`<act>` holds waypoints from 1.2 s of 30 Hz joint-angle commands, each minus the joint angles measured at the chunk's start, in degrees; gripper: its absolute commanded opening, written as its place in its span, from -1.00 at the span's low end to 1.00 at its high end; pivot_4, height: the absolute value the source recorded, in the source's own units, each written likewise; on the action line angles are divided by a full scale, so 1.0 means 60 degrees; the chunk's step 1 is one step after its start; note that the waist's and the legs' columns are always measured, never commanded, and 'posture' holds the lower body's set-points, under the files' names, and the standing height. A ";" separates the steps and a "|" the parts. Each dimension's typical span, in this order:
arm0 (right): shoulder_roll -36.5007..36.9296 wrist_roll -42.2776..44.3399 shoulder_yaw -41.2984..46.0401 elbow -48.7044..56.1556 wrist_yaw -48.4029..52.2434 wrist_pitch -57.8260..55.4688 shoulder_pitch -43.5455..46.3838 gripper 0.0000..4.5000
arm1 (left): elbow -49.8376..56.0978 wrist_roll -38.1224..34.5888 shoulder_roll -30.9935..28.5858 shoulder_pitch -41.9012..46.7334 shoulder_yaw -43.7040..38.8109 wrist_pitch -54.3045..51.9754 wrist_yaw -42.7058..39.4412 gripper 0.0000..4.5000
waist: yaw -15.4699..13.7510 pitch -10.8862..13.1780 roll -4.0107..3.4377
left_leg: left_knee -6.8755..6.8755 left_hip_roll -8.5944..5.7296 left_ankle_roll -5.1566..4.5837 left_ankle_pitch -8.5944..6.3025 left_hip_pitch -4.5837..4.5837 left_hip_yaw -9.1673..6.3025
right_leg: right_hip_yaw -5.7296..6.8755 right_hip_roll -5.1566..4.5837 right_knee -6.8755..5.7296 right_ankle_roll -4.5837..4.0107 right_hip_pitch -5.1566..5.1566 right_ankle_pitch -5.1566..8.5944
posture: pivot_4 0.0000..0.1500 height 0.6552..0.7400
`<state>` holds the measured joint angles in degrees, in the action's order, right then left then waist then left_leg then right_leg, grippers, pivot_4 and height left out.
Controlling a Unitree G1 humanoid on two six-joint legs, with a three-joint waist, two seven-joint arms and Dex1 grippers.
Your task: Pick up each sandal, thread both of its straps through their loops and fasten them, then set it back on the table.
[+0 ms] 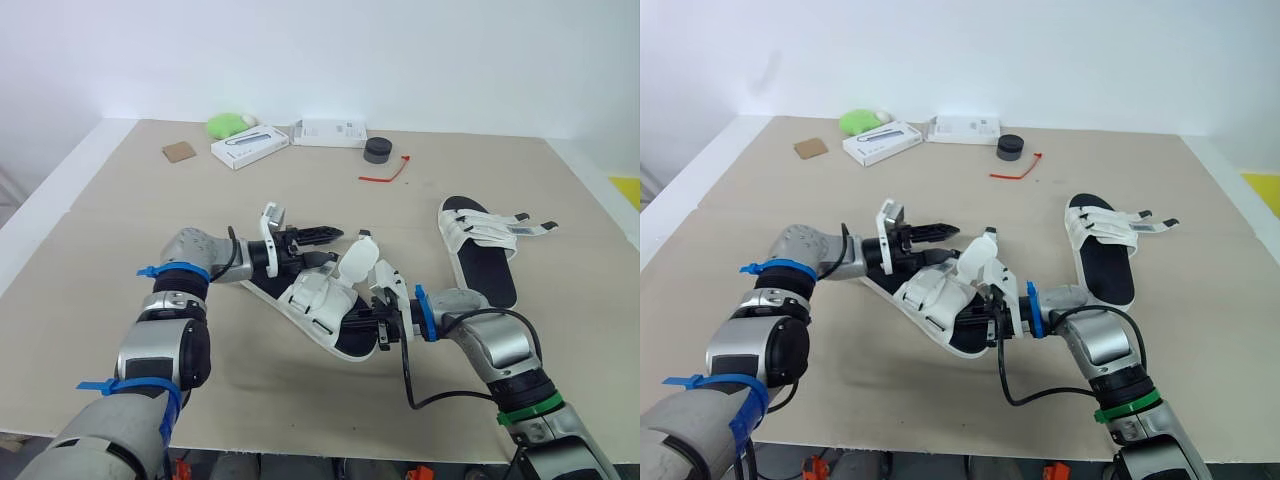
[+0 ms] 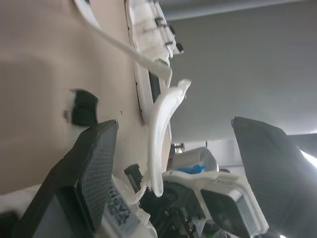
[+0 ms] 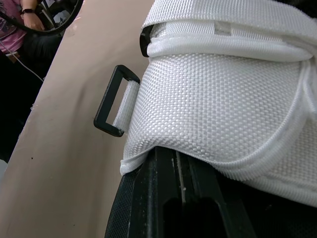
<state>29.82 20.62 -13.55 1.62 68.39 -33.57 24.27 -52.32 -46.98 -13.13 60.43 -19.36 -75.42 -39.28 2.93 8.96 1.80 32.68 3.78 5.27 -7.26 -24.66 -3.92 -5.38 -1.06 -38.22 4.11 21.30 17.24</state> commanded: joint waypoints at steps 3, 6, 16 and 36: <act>0.0030 -0.0246 -0.0506 -0.0420 -0.0097 -0.0285 -0.0282 -1.00 | 0.2691 -0.1342 -0.1146 0.0311 -0.0469 -0.1434 -0.1252 0.69 | 0.0048 0.0016 0.0013 | -0.0005 0.0000 0.0001 0.0000 -0.0004 0.0000 | -0.0001 0.0000 0.0000 0.0000 0.0005 0.0000 | 1.00 1.00; 0.0024 -0.0250 -0.0517 -0.0463 -0.0079 -0.0257 -0.0256 -1.00 | 0.4120 -0.1320 -0.2141 -0.0379 0.0563 -0.1553 -0.2400 0.69 | 0.0077 0.0013 0.0005 | -0.0016 0.0000 0.0010 0.0002 0.0003 -0.0001 | -0.0002 -0.0002 0.0000 -0.0001 -0.0001 0.0002 | 1.00 1.00; -0.0082 -0.0242 -0.0583 -0.0752 0.0005 -0.0131 0.0035 -1.00 | 0.6438 0.1372 -0.3737 -0.3325 0.4470 0.3130 -0.5419 0.69 | 0.0074 0.0016 0.0006 | -0.0021 0.0002 0.0038 0.0011 0.0026 0.0009 | -0.0010 -0.0008 -0.0001 -0.0019 -0.0012 0.0000 | 1.00 1.00; 0.0002 -0.0285 -0.0637 -0.0915 0.0055 -0.0010 0.0140 -1.00 | 0.9812 0.0523 -0.5693 -0.5611 0.5406 0.1752 -0.7163 0.69 | 0.0165 0.0018 0.0021 | -0.0026 0.0008 0.0027 0.0000 0.0011 0.0008 | -0.0005 -0.0006 -0.0002 -0.0045 0.0003 0.0040 | 1.00 1.00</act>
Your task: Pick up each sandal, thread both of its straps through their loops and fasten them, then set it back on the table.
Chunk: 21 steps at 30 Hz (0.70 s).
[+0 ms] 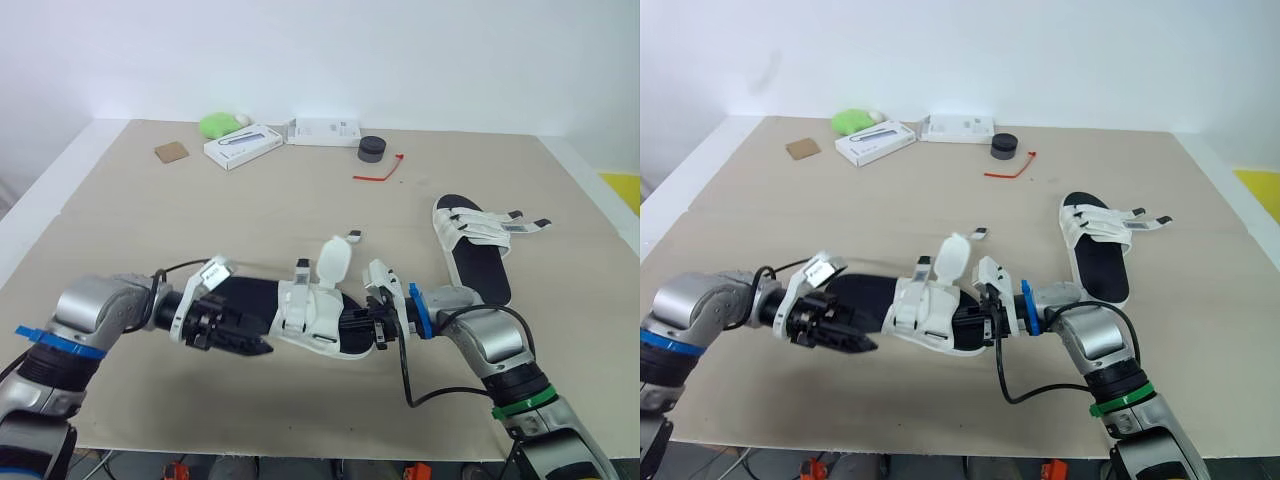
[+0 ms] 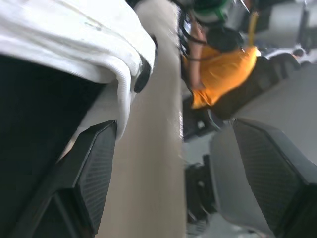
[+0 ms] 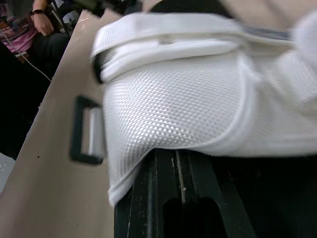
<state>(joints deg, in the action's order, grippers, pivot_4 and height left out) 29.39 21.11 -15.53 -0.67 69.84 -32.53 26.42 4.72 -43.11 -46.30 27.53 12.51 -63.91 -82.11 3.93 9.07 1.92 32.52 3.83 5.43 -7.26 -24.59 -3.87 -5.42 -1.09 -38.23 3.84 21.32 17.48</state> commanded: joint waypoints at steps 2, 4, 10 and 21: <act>0.0085 -0.0371 -0.0326 -0.0566 -0.0175 -0.0158 -0.0196 -1.00 | 0.0342 -0.0205 -0.0172 -0.0126 0.0045 -0.0281 0.0026 0.69 | -0.0001 0.0000 0.0000 | 0.0000 0.0000 0.0000 0.0000 0.0001 0.0000 | -0.0003 -0.0001 0.0000 -0.0012 -0.0001 0.0007 | 1.00 1.00; 0.0099 -0.0377 -0.0339 -0.0594 -0.0152 -0.0136 -0.0174 -1.00 | 0.0477 -0.0357 -0.0289 -0.0099 0.0023 -0.0497 -0.0007 0.69 | 0.0001 0.0000 0.0000 | 0.0000 0.0000 0.0000 0.0000 0.0001 0.0000 | -0.0003 0.0000 0.0000 -0.0012 0.0000 0.0006 | 1.00 1.00; 0.0102 -0.0371 -0.0377 -0.0638 -0.0128 -0.0100 -0.0122 -1.00 | 0.0258 0.0199 -0.1458 0.0123 0.0580 -0.0059 -0.0861 0.69 | 0.0038 0.0004 -0.0004 | -0.0004 0.0004 -0.0007 -0.0006 0.0002 0.0000 | -0.0002 0.0005 -0.0001 0.0007 0.0004 -0.0003 | 1.00 1.00; 0.0059 -0.0381 -0.0421 -0.0733 -0.0087 -0.0046 -0.0078 -1.00 | -0.4200 -0.0583 0.0332 0.3381 -0.1122 -0.1872 0.0264 0.69 | -0.0086 0.0007 0.0014 | 0.0017 0.0001 -0.0027 0.0008 0.0007 -0.0001 | 0.0007 0.0001 -0.0001 -0.0027 0.0028 0.0010 | 1.00 1.00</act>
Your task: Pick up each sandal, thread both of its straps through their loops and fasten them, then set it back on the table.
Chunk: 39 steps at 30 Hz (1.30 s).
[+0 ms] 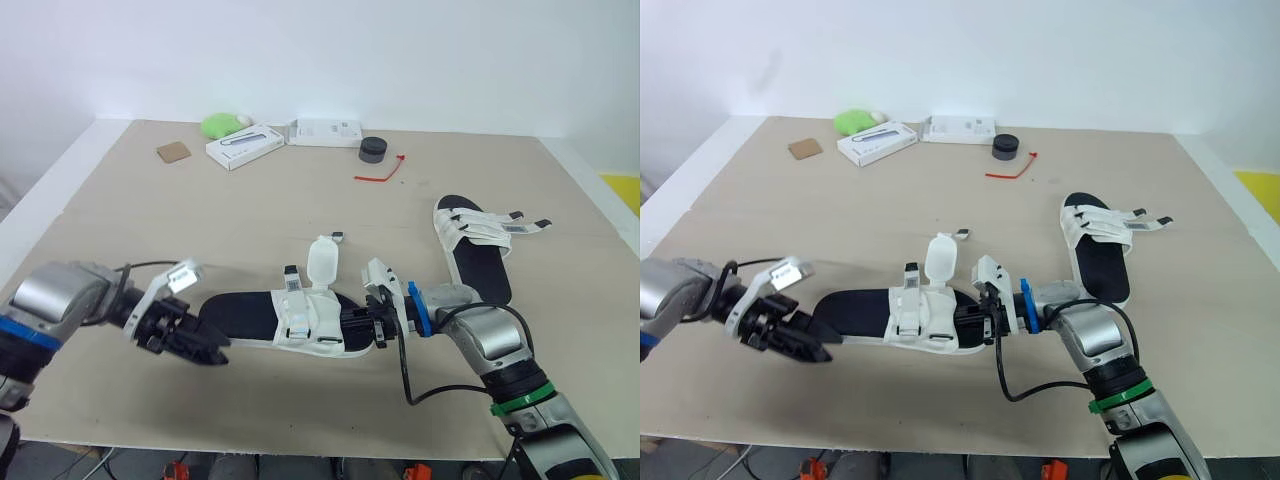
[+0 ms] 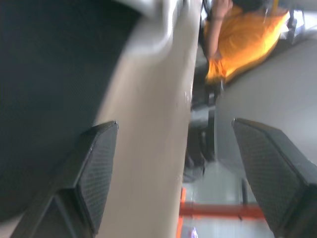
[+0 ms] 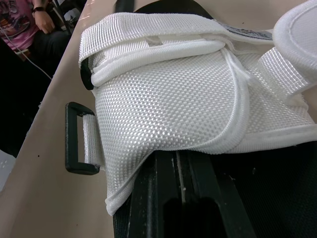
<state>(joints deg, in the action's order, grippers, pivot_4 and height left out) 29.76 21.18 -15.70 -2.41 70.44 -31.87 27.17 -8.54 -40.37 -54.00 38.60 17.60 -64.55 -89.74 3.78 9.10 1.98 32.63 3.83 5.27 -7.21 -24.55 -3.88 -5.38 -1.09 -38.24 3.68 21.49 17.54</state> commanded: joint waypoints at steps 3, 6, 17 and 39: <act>-0.0026 -0.0394 -0.0392 -0.0482 -0.0191 -0.0151 -0.0169 -1.00 | -0.2948 -0.1184 0.2611 0.2113 -0.3072 -0.2499 0.2680 0.69 | 0.0081 0.0011 0.0017 | 0.0032 0.0002 -0.0011 0.0007 -0.0026 -0.0023 | 0.0011 0.0015 -0.0009 0.0006 -0.0016 -0.0022 | 1.00 1.00; -0.0042 -0.0398 -0.0400 -0.0498 -0.0204 -0.0146 -0.0143 -1.00 | -0.3731 -0.1161 0.3375 0.2564 -0.3830 -0.2944 0.3730 0.69 | 0.0115 0.0008 0.0003 | 0.0020 -0.0003 -0.0007 0.0003 -0.0025 -0.0007 | -0.0021 0.0015 -0.0009 0.0062 -0.0024 -0.0045 | 1.00 1.00; -0.0029 -0.0344 -0.0337 -0.0327 -0.0331 -0.0210 -0.0285 -1.00 | -0.6462 -0.0134 0.5423 0.3821 -0.4593 -0.2353 0.6029 0.69 | 0.0074 0.0010 0.0006 | 0.0027 -0.0002 -0.0005 0.0007 -0.0026 -0.0027 | -0.0013 0.0031 -0.0023 0.0067 -0.0031 -0.0054 | 1.00 1.00; -0.0190 -0.0281 -0.0282 -0.0111 -0.0554 -0.0320 -0.0466 -1.00 | -1.0154 0.1223 0.7307 0.5809 -0.5876 0.1718 0.7211 0.69 | 0.0076 0.0011 0.0007 | 0.0027 -0.0008 0.0002 0.0008 -0.0028 -0.0027 | -0.0014 0.0029 -0.0020 0.0071 -0.0032 -0.0054 | 1.00 1.00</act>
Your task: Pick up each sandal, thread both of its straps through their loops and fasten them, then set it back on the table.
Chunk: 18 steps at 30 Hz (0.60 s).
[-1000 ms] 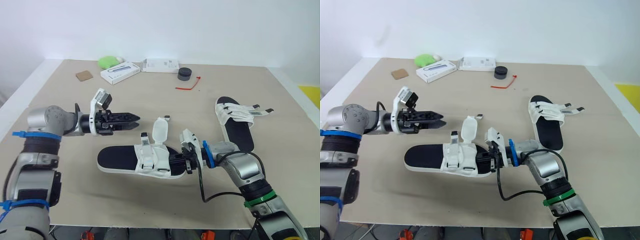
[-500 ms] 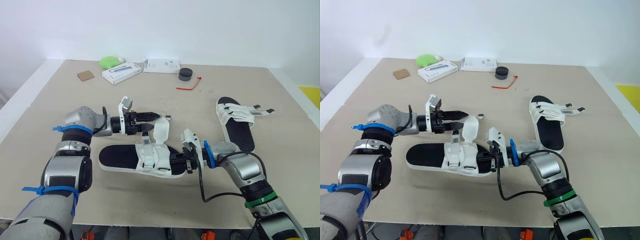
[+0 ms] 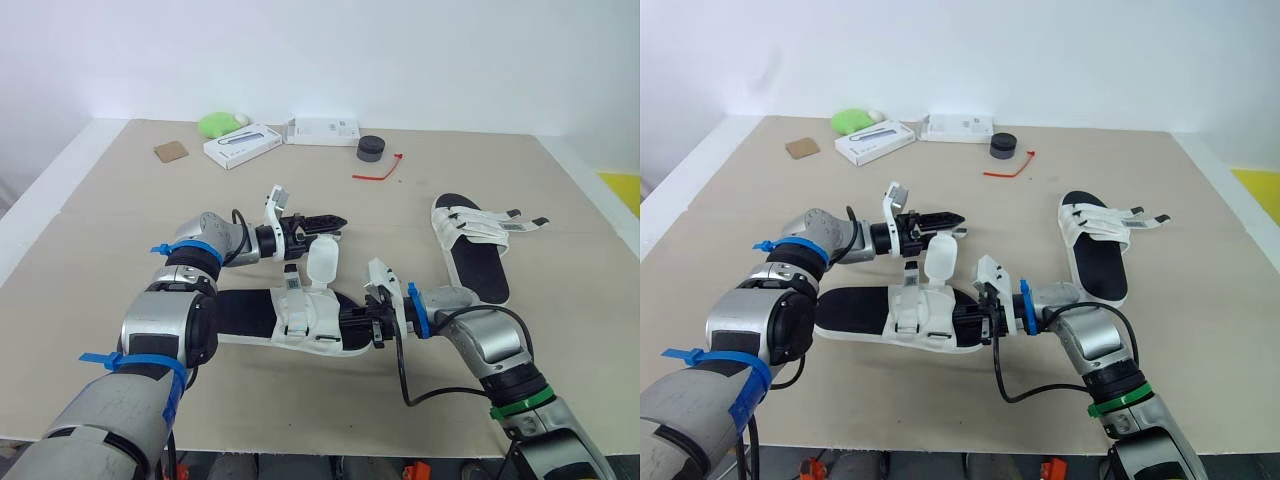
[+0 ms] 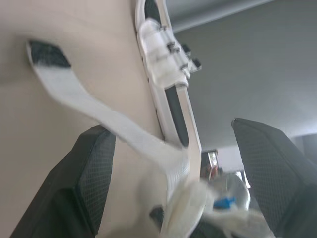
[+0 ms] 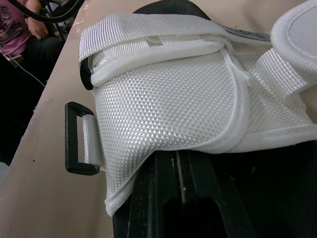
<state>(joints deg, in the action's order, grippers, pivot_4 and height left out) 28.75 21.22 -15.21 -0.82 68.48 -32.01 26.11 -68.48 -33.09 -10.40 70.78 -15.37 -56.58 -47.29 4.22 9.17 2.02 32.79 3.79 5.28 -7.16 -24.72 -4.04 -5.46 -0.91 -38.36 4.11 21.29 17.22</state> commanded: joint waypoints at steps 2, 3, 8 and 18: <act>-0.0033 -0.0287 -0.0362 -0.0373 -0.0240 -0.0301 -0.0289 -1.00 | -0.0295 0.0051 0.0092 0.0536 -0.0541 0.0611 0.0260 0.69 | 0.0010 0.0000 0.0000 | 0.0000 0.0000 0.0000 0.0000 0.0000 0.0000 | 0.0000 0.0000 0.0000 0.0000 0.0000 0.0000 | 1.00 1.00; -0.0039 -0.0284 -0.0359 -0.0363 -0.0248 -0.0303 -0.0296 -1.00 | -0.0351 0.0047 0.0119 0.0574 -0.0647 0.0719 0.0352 0.69 | 0.0012 0.0000 0.0000 | -0.0001 0.0000 0.0000 0.0000 0.0001 0.0000 | -0.0001 0.0001 0.0000 0.0000 0.0001 0.0000 | 1.00 1.00; -0.0049 -0.0284 -0.0349 -0.0359 -0.0262 -0.0305 -0.0316 -1.00 | -0.0447 0.0090 0.0154 0.0646 -0.0974 0.1119 0.0501 0.45 | 0.0013 0.0000 0.0000 | -0.0002 0.0000 0.0002 0.0001 0.0001 0.0000 | -0.0001 0.0000 0.0000 0.0000 0.0000 0.0000 | 1.00 1.00; -0.0065 -0.0297 -0.0370 -0.0415 -0.0222 -0.0277 -0.0273 -1.00 | -0.0188 0.0330 -0.0130 0.0542 -0.0913 0.0665 -0.0137 -0.98 | 0.0017 0.0000 0.0000 | -0.0002 0.0000 0.0003 0.0002 0.0002 0.0000 | -0.0001 0.0001 -0.0001 0.0000 -0.0001 0.0000 | 1.00 1.00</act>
<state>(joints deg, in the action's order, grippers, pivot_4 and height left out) 28.54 21.22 -15.16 -0.84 68.38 -32.11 26.11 -71.42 -31.33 -10.33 72.65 -20.65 -51.89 -46.14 4.32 9.17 2.02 32.77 3.79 5.30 -7.15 -24.71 -4.04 -5.46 -0.91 -38.36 4.11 21.29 17.21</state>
